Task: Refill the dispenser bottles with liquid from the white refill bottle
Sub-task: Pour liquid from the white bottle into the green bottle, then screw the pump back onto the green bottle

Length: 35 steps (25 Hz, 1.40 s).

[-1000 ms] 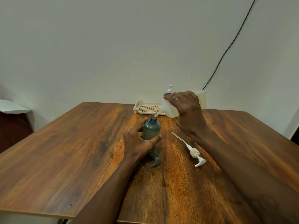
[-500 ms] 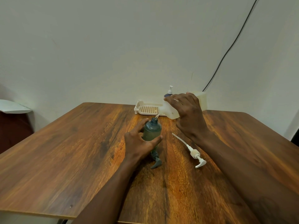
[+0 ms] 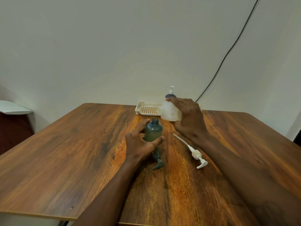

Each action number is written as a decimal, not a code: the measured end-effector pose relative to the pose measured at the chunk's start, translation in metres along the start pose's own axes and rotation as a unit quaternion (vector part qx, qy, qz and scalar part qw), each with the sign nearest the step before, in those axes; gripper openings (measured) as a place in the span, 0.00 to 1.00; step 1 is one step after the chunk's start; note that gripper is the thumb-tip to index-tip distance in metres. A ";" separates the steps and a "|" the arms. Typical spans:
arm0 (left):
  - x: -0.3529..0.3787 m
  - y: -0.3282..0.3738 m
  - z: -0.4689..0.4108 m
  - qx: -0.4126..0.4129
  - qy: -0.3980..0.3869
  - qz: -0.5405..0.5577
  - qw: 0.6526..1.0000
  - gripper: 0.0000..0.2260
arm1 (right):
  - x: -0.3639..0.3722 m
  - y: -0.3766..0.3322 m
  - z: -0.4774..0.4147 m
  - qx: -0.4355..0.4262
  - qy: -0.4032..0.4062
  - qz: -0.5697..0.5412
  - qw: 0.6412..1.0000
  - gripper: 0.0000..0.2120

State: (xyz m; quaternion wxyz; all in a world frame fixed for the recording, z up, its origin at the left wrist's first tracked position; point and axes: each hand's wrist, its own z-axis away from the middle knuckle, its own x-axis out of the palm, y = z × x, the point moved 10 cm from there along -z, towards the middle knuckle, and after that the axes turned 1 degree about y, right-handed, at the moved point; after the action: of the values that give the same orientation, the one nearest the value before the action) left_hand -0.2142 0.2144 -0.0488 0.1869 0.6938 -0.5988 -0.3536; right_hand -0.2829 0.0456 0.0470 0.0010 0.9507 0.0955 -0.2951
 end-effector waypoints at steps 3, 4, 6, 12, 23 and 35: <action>0.000 0.000 0.001 0.003 -0.002 0.009 1.000 0.39 | 0.006 0.007 0.007 0.054 -0.018 -0.072 0.996 0.40; -0.002 0.000 0.001 0.003 0.001 0.012 1.000 0.39 | 0.008 0.011 0.010 0.076 -0.020 -0.095 0.992 0.40; -0.003 0.000 0.001 0.006 0.004 0.012 1.000 0.38 | 0.012 0.020 0.016 0.119 -0.023 -0.130 0.984 0.40; -0.004 -0.006 0.002 -0.008 0.002 0.001 1.000 0.38 | 0.043 0.048 0.038 0.229 -0.086 -0.252 0.936 0.43; -0.016 -0.002 0.007 -0.016 0.004 -0.011 1.000 0.39 | 0.068 0.076 0.052 0.286 -0.173 -0.284 0.899 0.52; -0.075 -0.008 0.027 -0.023 0.023 -0.036 0.999 0.38 | 0.073 -0.050 0.052 -0.013 -0.327 -0.217 0.919 0.21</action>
State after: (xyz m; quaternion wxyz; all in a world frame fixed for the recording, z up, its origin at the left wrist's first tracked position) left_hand -0.2305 0.2929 -0.0528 0.2034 0.7187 -0.5606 -0.3576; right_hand -0.2622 0.1045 -0.0344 -0.0193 0.7568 0.2982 -0.5814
